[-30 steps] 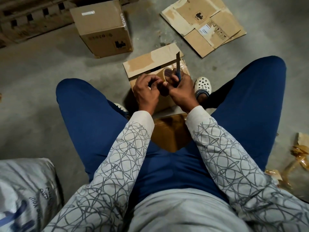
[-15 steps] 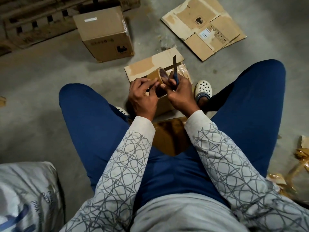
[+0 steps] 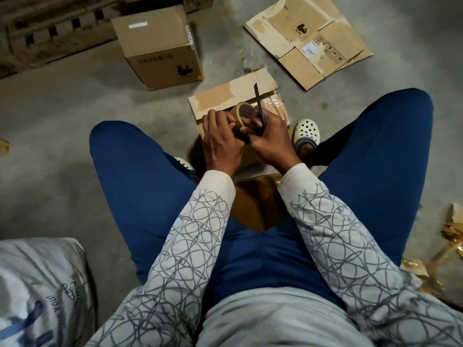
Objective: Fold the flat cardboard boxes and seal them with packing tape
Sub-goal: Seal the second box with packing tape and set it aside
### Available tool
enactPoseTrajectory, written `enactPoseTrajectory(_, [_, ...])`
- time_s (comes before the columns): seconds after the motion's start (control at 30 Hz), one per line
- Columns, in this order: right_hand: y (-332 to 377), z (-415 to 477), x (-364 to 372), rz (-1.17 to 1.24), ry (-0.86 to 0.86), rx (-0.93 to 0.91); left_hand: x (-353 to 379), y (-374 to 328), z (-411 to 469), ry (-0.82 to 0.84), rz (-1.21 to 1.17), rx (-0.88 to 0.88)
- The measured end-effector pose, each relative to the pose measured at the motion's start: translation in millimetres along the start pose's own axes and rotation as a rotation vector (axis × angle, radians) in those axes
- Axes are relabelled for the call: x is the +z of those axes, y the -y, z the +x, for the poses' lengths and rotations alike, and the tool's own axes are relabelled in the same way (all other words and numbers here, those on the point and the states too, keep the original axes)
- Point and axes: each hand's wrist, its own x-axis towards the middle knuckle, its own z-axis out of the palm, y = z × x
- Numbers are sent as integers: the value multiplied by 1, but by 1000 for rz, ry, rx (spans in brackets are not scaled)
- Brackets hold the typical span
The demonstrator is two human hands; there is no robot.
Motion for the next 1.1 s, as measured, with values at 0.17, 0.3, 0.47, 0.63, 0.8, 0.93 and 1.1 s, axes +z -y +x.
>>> enactPoseTrajectory(0.17, [-7, 0, 3, -148, 66, -55, -1, 0, 2, -84, -54, -55])
enactPoseTrajectory(0.3, [-11, -1, -6, -129, 209, -25, -5, 5, 3, -63, -77, -124])
enactPoseTrajectory(0.47, [-12, 1, -14, -125, 154, 29, -7, 8, 4, 59, -315, -297])
enactPoseTrajectory(0.63, [-17, 3, -21, -134, 107, 11, -9, 18, 9, 226, -483, -369])
enactPoseTrajectory(0.8, [-21, 3, -21, -188, 110, -46, -10, 16, 8, 218, -556, -444])
enactPoseTrajectory(0.93, [-20, 3, -19, -219, 122, -55, -3, 12, 10, 191, -401, -433])
enactPoseTrajectory(1.1, [-20, 2, -10, -276, 146, -30, 6, -2, 1, 219, -71, -296])
